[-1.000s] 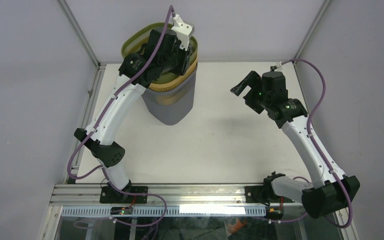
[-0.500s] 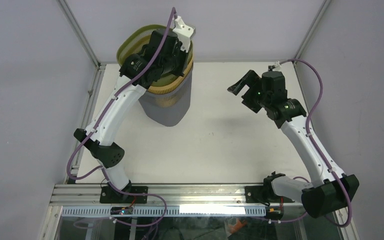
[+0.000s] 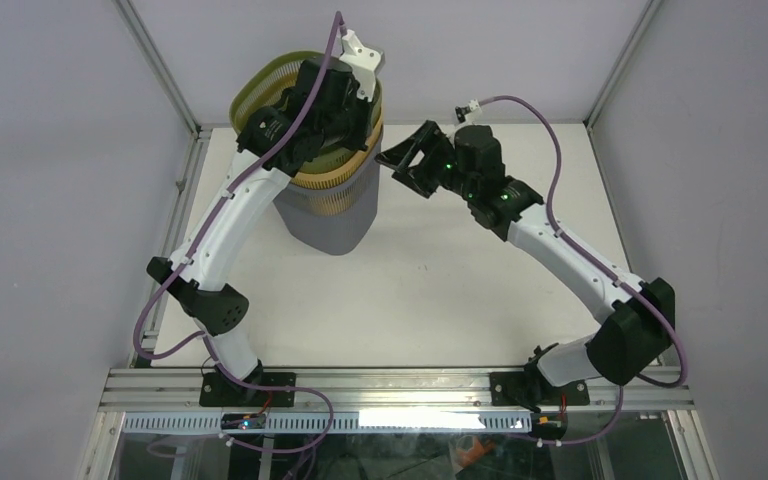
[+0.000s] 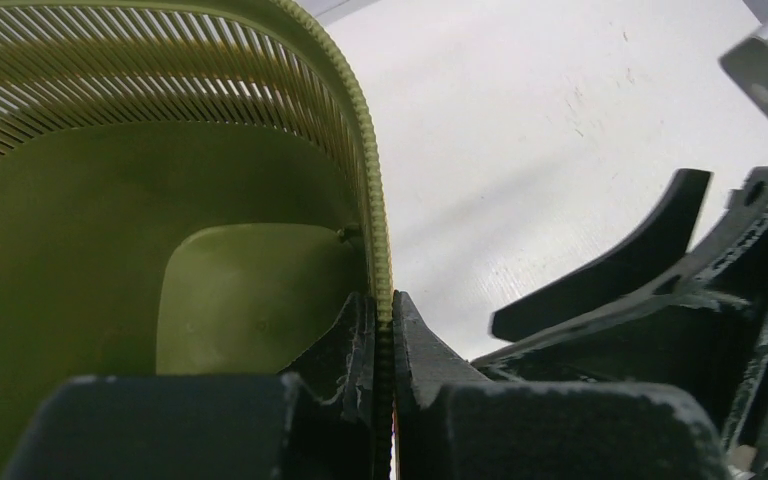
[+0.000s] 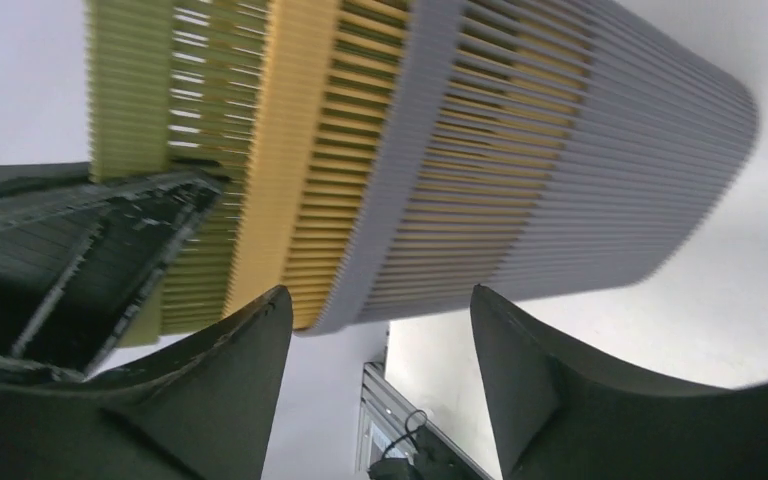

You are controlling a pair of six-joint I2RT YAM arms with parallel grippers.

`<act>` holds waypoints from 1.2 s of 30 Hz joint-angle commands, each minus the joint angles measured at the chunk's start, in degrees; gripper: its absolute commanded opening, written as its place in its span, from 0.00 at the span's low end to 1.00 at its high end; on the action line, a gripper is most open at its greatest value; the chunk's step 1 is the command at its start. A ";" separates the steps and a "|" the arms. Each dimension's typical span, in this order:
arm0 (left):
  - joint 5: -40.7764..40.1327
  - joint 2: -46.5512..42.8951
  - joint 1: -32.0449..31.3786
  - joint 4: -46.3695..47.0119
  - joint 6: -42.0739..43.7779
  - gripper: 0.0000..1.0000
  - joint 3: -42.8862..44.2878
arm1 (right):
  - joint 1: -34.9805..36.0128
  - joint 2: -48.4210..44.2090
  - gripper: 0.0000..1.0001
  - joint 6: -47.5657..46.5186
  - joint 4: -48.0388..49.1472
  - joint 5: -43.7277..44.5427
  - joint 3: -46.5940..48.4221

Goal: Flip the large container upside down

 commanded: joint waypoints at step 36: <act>17.12 -0.80 -5.01 17.26 -7.41 0.00 13.28 | 2.74 9.78 0.63 10.42 -12.17 8.88 10.96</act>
